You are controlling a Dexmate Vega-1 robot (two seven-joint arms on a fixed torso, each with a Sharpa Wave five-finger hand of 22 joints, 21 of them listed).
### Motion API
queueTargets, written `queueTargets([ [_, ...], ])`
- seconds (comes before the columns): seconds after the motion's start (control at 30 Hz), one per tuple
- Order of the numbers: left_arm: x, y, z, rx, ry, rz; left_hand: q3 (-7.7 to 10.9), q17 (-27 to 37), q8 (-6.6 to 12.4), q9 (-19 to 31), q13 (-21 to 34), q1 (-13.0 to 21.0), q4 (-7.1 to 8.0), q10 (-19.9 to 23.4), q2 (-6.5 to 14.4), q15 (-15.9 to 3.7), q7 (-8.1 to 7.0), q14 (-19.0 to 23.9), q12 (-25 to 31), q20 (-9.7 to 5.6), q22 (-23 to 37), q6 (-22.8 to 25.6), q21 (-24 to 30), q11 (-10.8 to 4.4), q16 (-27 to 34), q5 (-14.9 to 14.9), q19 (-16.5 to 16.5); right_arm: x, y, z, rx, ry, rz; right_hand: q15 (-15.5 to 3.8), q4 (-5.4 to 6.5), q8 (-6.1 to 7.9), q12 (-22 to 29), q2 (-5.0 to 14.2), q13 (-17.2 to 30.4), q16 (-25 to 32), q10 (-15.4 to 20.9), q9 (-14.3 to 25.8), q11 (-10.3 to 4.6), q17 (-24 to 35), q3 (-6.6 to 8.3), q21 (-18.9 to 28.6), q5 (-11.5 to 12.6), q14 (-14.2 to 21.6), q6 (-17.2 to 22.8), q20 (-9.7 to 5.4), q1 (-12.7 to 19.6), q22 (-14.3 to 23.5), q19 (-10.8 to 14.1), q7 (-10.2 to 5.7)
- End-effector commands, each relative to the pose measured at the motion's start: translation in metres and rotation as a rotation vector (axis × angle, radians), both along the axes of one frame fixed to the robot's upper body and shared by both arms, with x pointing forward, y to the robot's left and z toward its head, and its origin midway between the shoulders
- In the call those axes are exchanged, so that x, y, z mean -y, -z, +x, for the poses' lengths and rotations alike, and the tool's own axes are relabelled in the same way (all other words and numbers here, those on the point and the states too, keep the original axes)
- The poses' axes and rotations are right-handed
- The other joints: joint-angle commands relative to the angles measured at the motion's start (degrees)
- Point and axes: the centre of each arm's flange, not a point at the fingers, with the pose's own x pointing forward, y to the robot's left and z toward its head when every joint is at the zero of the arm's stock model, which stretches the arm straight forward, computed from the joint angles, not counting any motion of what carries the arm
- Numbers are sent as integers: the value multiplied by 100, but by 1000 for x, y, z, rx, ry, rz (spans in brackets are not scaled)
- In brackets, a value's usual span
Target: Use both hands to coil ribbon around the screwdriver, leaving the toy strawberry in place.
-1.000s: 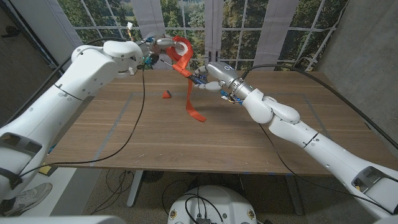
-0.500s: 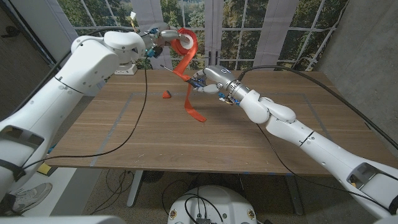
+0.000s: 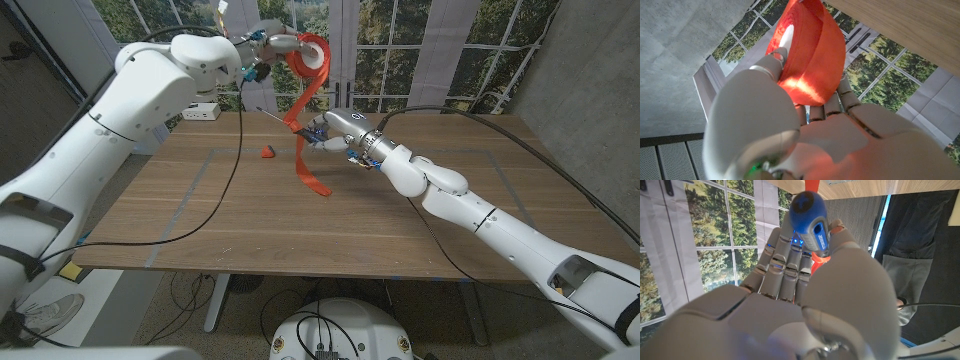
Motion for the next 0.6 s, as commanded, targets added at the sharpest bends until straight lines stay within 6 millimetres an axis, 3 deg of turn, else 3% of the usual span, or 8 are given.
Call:
queueTargets([
  [0.03, 11, -3, -18, 58, 9, 17, 24, 1517, 32, 20, 1563, 447, 37, 1938, 469, -1802, 19, 1444, 181, -15, 12, 1437, 29, -1722, 65, 38, 51, -2, 2, 13, -26, 49, -1, -998, 1, 0, 25, 616, 322, -20, 674, 11, -625, 28, -8, 37, 30, 371, 1068, -335, 666, 16, -4, -1047],
  [0.3, 20, -2, -37, 106, 53, 61, 18, 1502, 34, 19, 1570, 442, 39, 1946, 466, -1796, 21, 1467, 168, -29, 7, 1448, 30, -1725, 56, 37, 64, 10, -1, 28, -93, 68, 71, -991, 6, 0, 7, 618, 306, -21, 700, 7, -611, 36, -17, 51, 33, 389, 1089, -308, 663, 13, 15, -1028],
  [0.6, 31, 9, -55, 126, 91, 115, 19, 1520, 28, 11, 1580, 439, 41, 1952, 467, -1818, 9, 1459, 155, -33, 2, 1447, 28, -1739, 47, 39, 66, 23, -9, 32, -100, 76, 153, -988, 3, -7, -16, 627, 307, -37, 706, 0, -597, 41, -17, 64, 40, 397, 1099, -291, 675, 11, 25, -1006],
])
